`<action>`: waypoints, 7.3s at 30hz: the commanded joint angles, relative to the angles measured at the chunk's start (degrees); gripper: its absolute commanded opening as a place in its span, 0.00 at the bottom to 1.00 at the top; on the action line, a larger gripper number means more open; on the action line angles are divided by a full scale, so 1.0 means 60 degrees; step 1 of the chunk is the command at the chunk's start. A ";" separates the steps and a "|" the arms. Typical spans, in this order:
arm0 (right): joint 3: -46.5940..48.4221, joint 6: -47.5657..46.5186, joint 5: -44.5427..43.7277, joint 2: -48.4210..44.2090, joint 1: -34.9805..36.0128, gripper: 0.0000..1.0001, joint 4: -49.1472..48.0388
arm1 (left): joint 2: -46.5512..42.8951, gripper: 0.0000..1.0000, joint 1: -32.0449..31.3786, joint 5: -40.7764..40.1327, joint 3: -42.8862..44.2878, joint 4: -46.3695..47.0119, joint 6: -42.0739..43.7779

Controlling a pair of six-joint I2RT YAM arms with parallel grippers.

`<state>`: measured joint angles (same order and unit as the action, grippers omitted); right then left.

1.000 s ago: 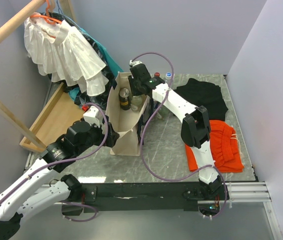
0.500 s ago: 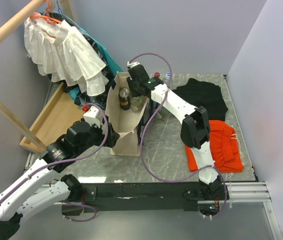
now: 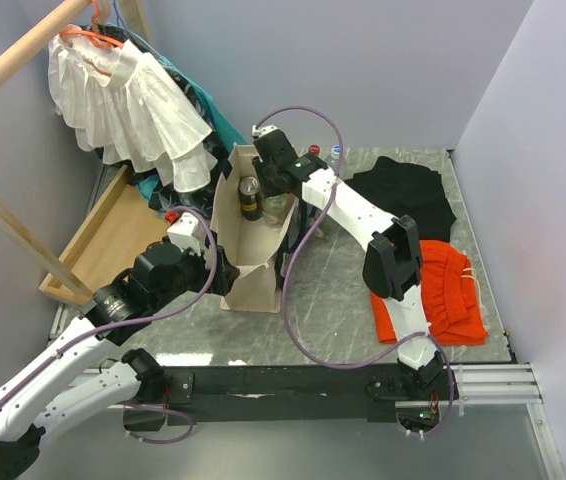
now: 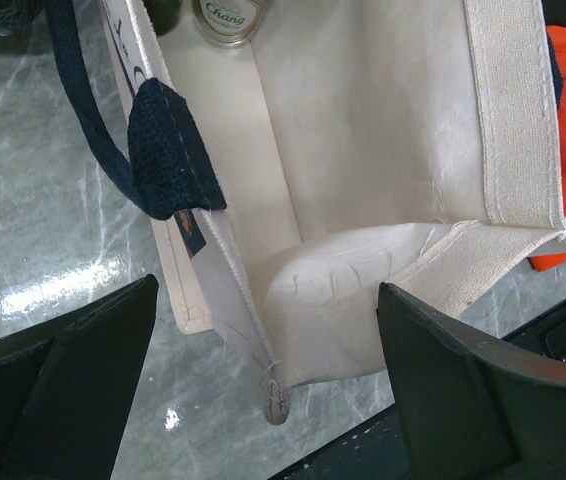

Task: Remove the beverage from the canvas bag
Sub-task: Take out the drink from the canvas bag, then place the drink at the center of the board.

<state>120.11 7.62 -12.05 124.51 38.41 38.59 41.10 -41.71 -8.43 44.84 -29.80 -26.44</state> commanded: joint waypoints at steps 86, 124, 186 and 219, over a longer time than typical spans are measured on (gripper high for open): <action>0.1338 -0.1182 -0.1272 -0.2205 0.1068 0.00 0.0776 | 0.0313 0.96 -0.0255 0.0203 0.0100 -0.0013 0.0099; 0.1001 -0.1577 -0.1755 -0.4945 0.1727 0.00 0.0072 | 0.0225 0.96 -0.0299 0.0174 0.0085 0.0001 0.0100; -0.4930 -0.0259 -0.2387 -0.8945 0.0248 0.00 -0.1363 | 0.0166 0.96 -0.0401 0.0071 0.0114 -0.0043 0.0099; -0.8475 0.0034 -0.1697 -0.8315 0.0175 0.00 -0.4848 | 0.0122 0.96 -0.0489 -0.0104 0.0115 -0.0072 0.0041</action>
<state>68.84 8.23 -21.30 76.01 39.75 21.56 41.85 -44.16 -8.97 44.84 -29.56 -26.41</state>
